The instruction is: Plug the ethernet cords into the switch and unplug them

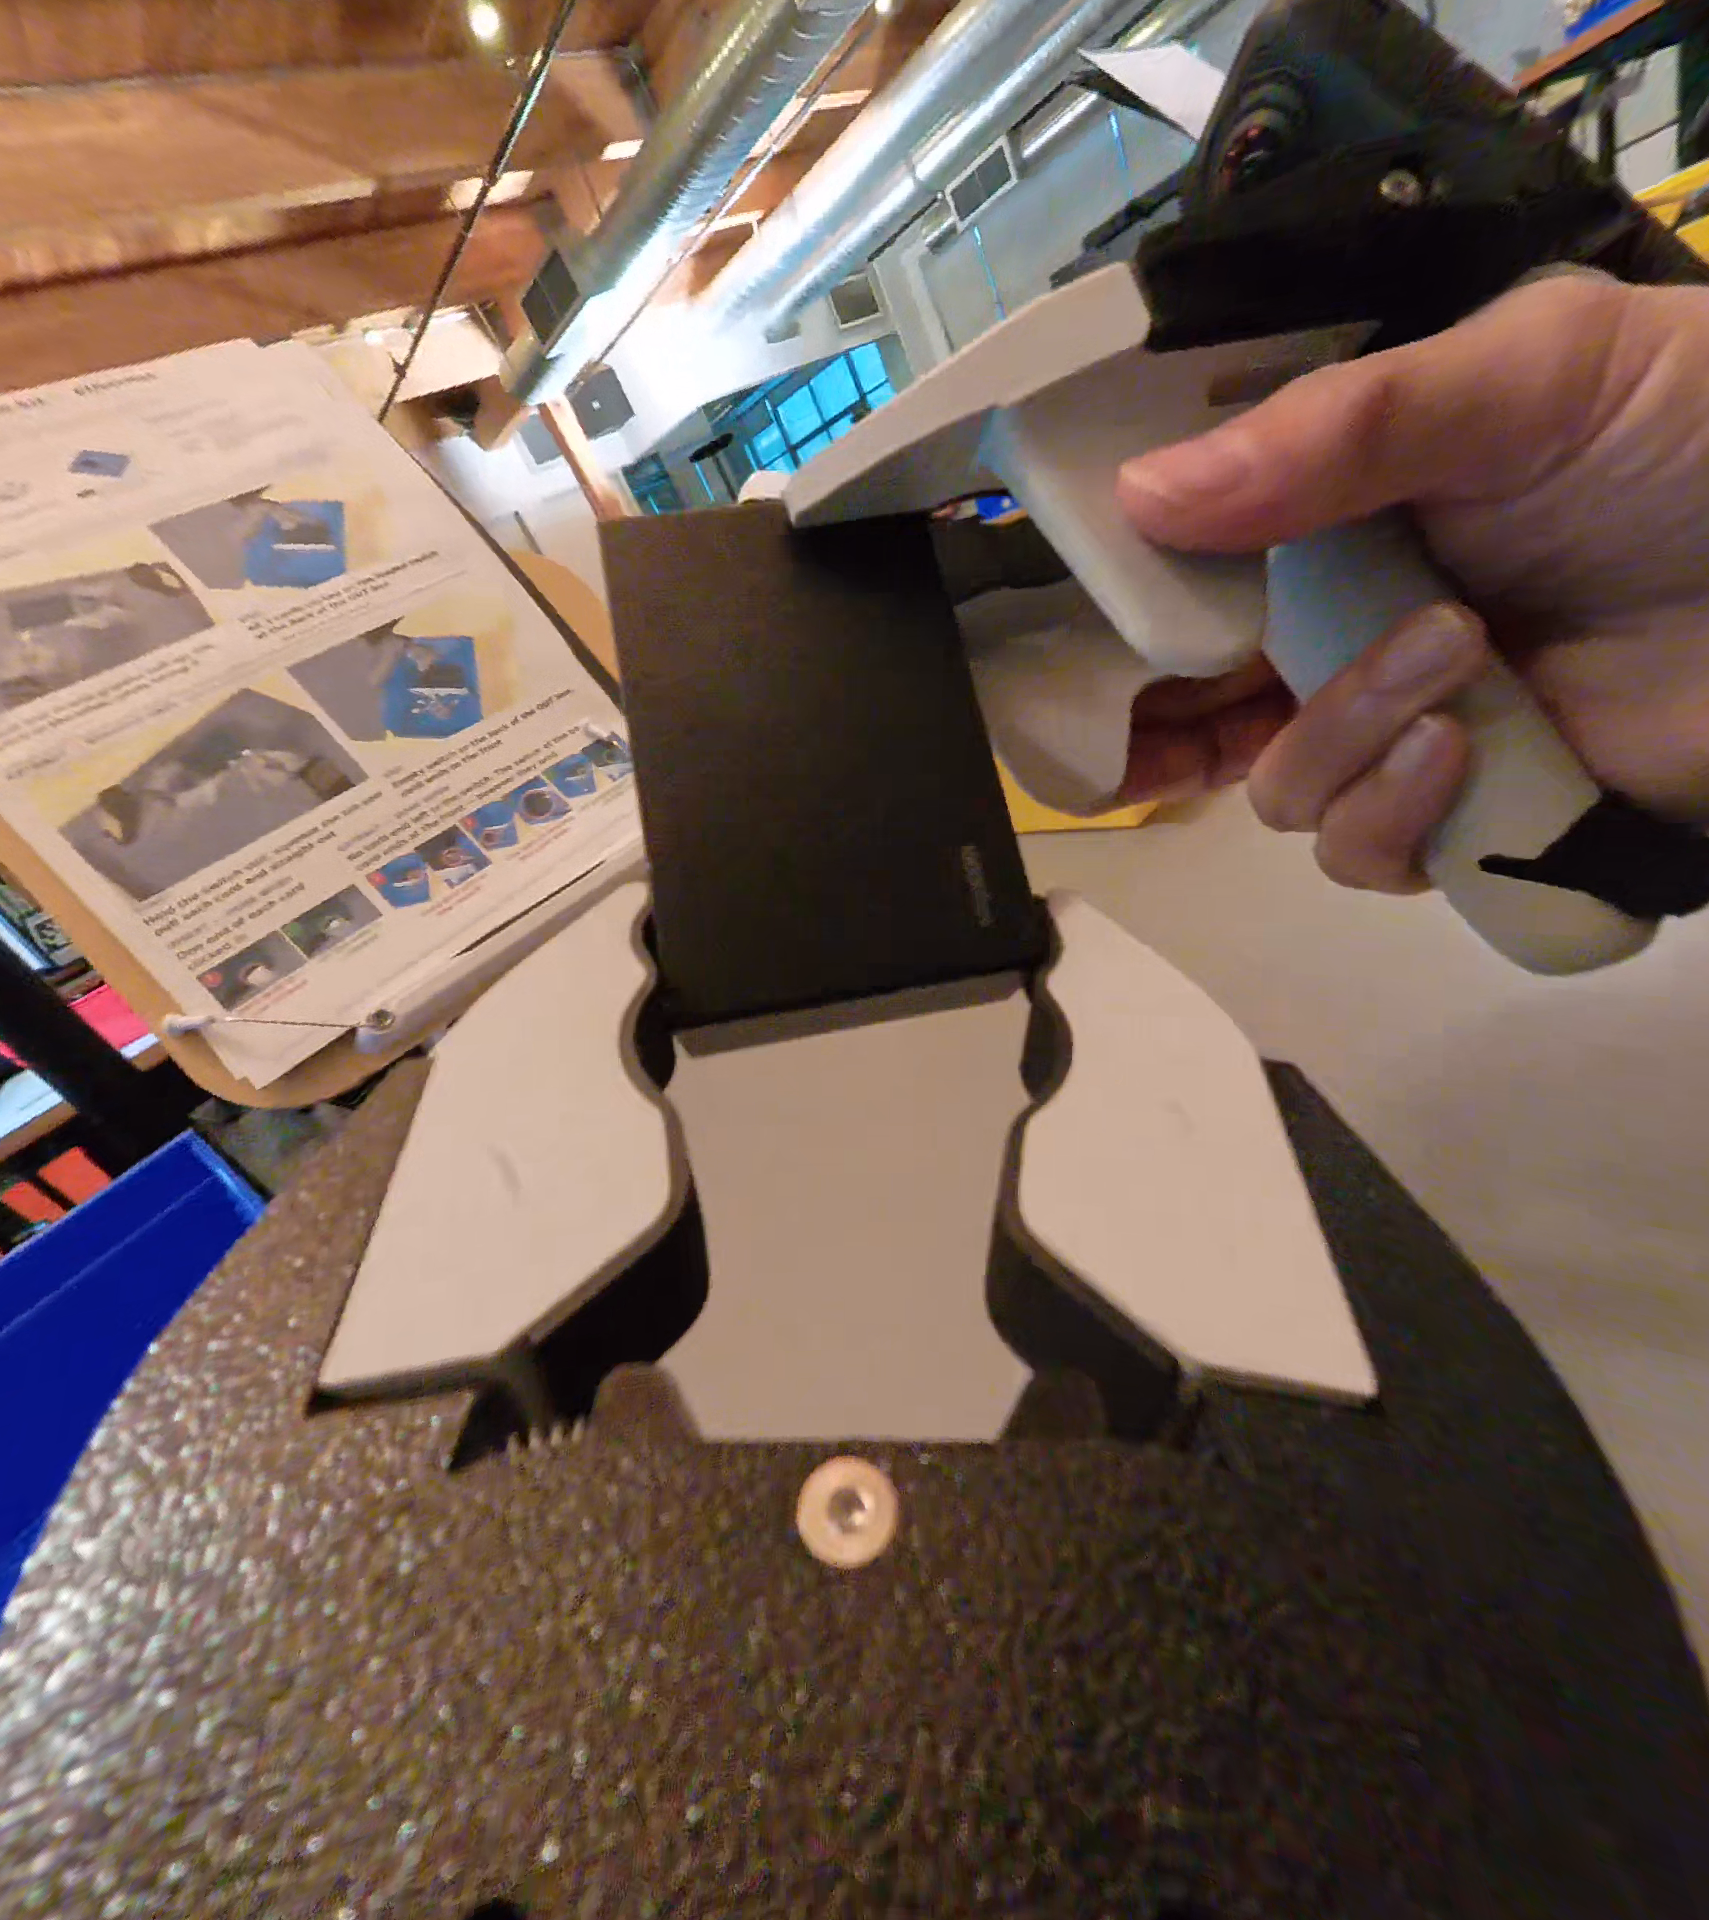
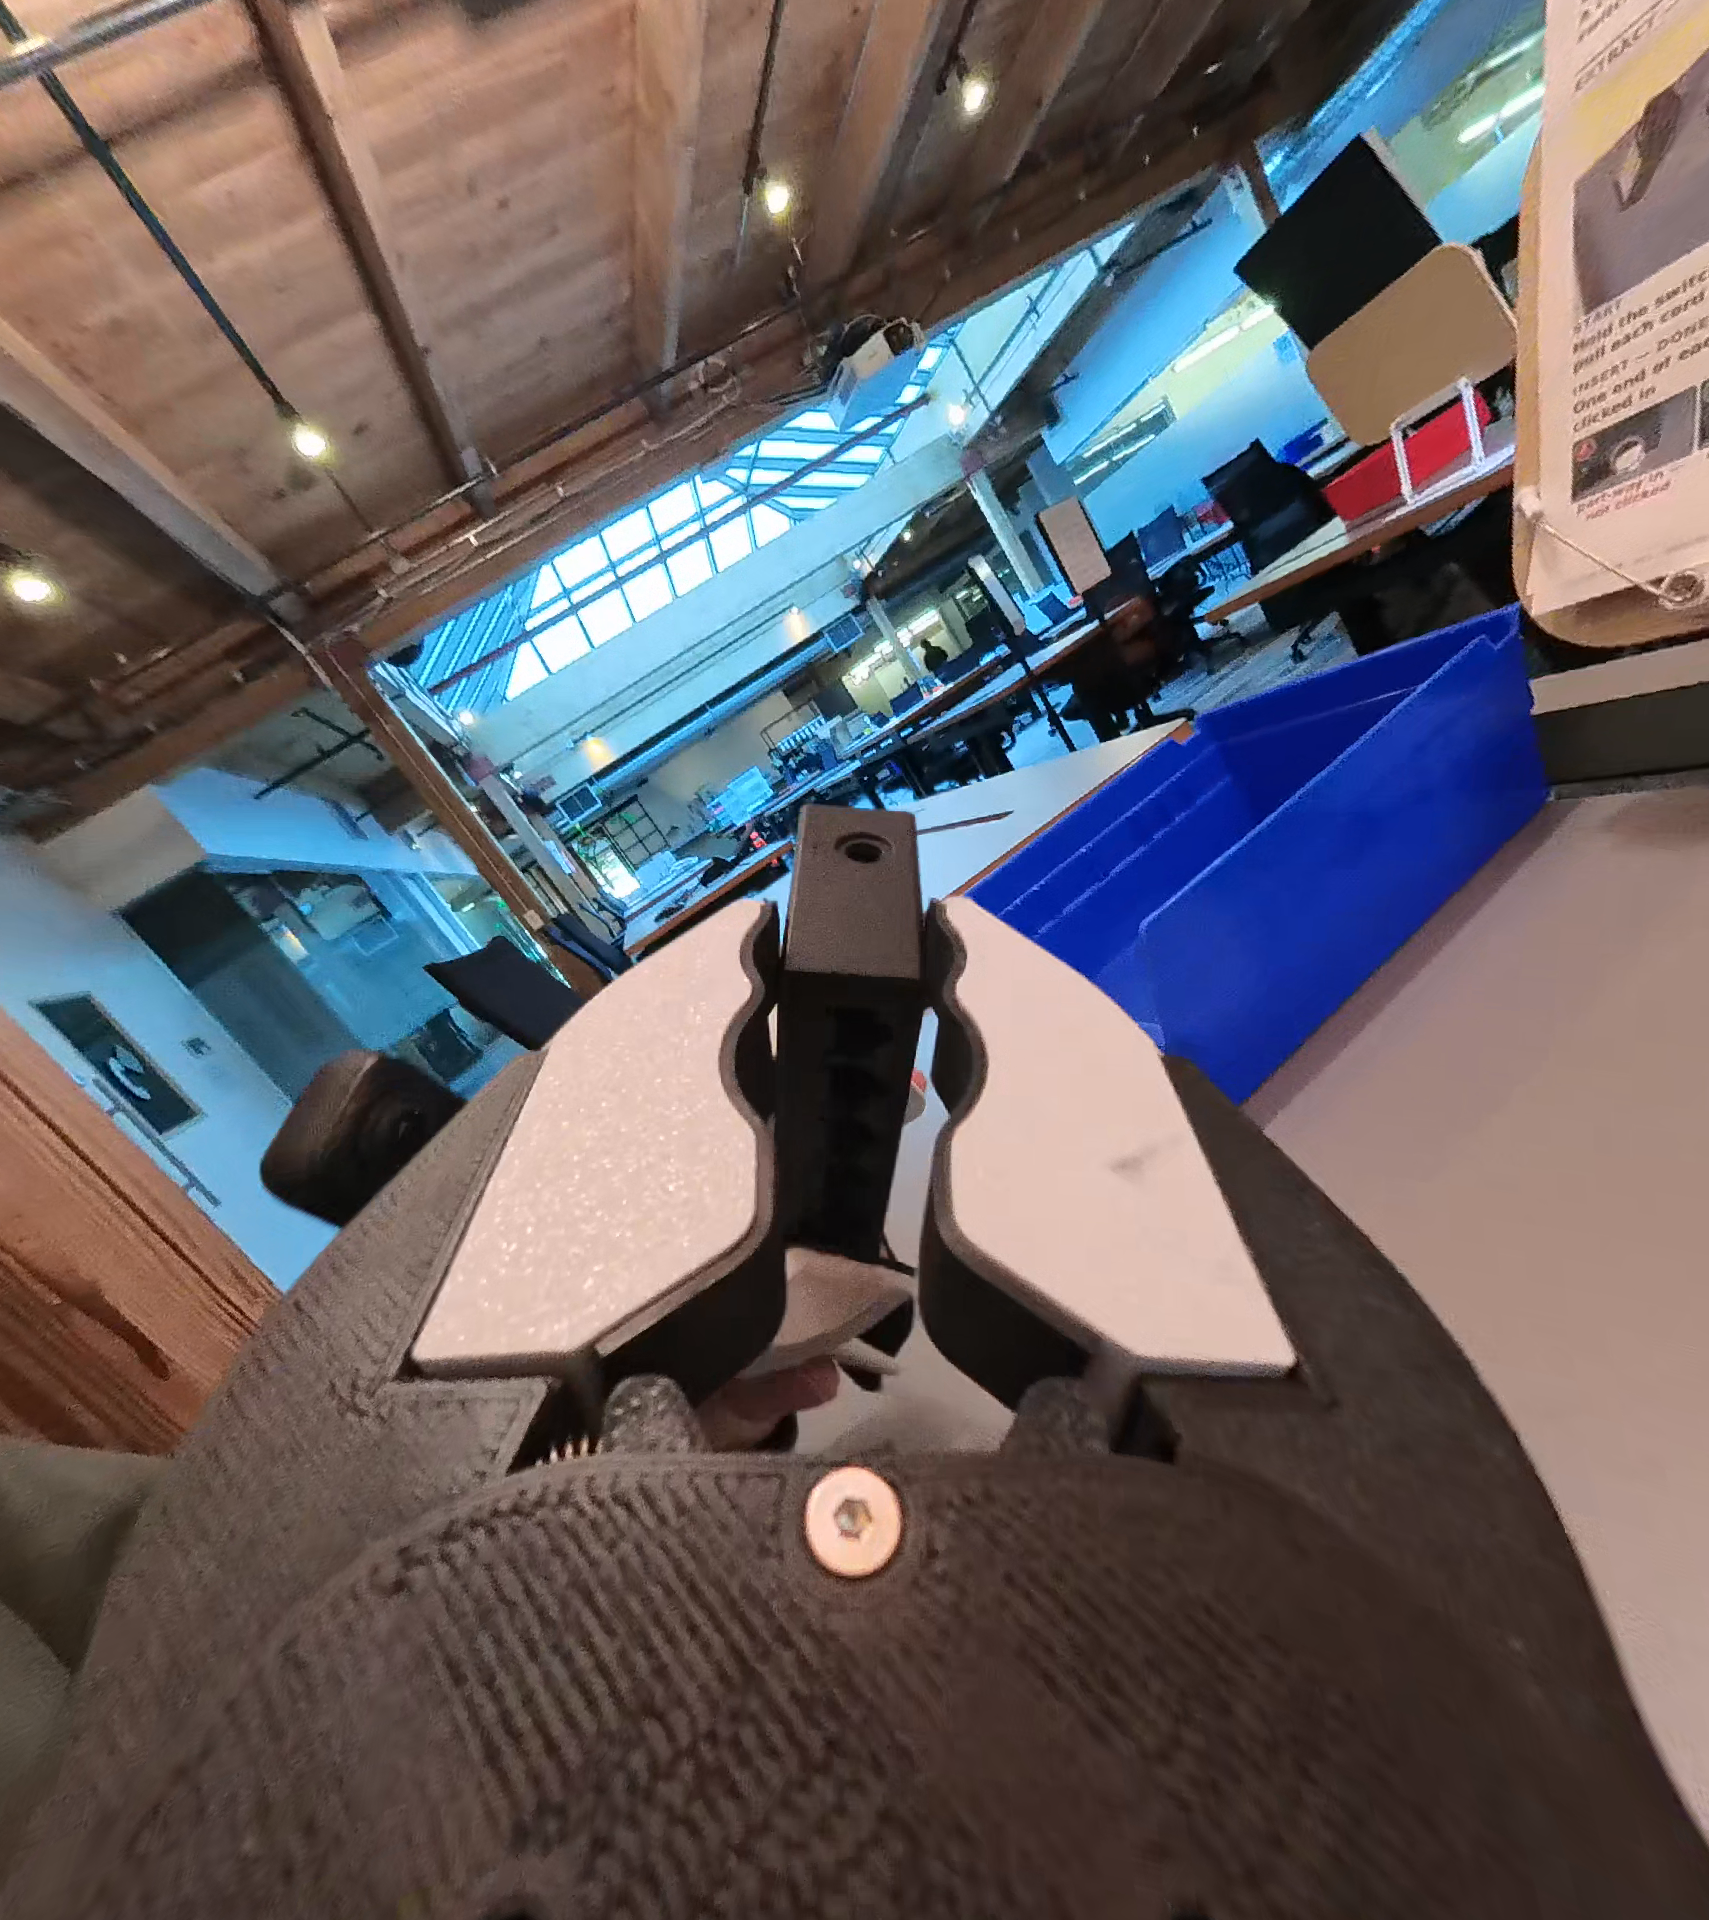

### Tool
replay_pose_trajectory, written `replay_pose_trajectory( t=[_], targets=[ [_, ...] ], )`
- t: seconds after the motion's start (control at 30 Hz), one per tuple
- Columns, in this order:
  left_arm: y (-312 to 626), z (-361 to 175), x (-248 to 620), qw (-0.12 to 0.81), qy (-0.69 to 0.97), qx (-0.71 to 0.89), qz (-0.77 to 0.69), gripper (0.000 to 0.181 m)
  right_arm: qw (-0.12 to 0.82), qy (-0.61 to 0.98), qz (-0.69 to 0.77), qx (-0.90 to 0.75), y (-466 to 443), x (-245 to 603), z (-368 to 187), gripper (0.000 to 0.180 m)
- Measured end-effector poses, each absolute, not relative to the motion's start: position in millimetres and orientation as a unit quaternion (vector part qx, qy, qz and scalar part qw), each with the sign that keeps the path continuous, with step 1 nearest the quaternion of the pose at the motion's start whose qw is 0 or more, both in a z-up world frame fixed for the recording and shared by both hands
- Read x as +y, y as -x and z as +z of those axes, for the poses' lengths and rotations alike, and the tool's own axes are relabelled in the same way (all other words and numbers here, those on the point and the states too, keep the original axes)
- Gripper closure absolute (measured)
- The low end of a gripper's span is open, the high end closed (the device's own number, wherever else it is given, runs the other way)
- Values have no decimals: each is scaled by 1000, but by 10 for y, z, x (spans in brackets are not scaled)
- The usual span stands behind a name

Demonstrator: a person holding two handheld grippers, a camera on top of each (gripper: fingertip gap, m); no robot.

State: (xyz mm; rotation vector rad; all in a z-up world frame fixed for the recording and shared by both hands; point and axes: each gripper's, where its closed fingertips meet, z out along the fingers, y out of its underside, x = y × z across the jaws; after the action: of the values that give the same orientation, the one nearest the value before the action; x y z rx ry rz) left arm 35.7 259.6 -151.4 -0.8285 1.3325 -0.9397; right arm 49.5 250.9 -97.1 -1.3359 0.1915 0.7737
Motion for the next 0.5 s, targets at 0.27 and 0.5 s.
replay_pose_trajectory(
  t=[0.27,0.5],
  targets=[
    [-117,-1589,2279,353,336,644,-590,117,695,657,222,-190,-340,2220,-1045,102],
    [125,-1823,2008,227,291,720,-588,116,528,743,179,-370,4,2106,-1513,80]
  ],
)
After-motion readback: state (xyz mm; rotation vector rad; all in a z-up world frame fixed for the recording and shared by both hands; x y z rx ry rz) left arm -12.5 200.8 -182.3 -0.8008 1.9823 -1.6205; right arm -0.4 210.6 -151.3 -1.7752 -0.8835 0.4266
